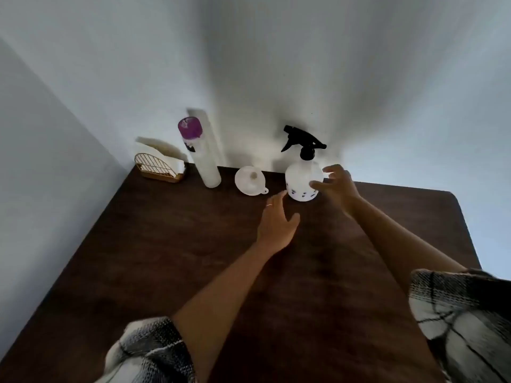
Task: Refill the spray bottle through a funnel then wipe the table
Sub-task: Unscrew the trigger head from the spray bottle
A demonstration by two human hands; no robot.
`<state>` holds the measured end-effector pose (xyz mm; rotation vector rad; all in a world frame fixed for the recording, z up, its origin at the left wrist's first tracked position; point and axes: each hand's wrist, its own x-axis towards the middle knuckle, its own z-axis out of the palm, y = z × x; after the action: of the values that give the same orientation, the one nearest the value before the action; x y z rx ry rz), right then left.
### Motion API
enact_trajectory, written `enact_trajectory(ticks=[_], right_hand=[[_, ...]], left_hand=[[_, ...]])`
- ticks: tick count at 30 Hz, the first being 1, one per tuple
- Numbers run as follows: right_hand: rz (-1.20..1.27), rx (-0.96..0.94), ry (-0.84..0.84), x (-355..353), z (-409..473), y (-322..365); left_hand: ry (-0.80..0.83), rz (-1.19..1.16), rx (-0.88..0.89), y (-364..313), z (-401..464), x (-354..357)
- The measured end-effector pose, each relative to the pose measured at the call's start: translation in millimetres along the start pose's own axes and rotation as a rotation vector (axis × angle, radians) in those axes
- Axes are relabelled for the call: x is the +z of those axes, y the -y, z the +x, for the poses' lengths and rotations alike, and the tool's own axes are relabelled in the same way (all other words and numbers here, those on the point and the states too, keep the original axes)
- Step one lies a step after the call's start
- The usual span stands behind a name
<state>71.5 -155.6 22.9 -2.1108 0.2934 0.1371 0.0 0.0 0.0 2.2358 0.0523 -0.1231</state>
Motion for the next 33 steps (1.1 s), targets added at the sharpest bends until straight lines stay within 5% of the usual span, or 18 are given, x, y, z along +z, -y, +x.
enact_trajectory(ticks=[14,33], right_hand=[[-0.112,-0.186,-0.092,34.8,19.1,15.8],[-0.069,-0.293,0.051,116.4,-220.9,68.3]], left_hand=[[0.117,0.159,0.069,-7.7,54.8,10.1],[-0.012,0.05,0.023,72.4,-190.0,-108.9]])
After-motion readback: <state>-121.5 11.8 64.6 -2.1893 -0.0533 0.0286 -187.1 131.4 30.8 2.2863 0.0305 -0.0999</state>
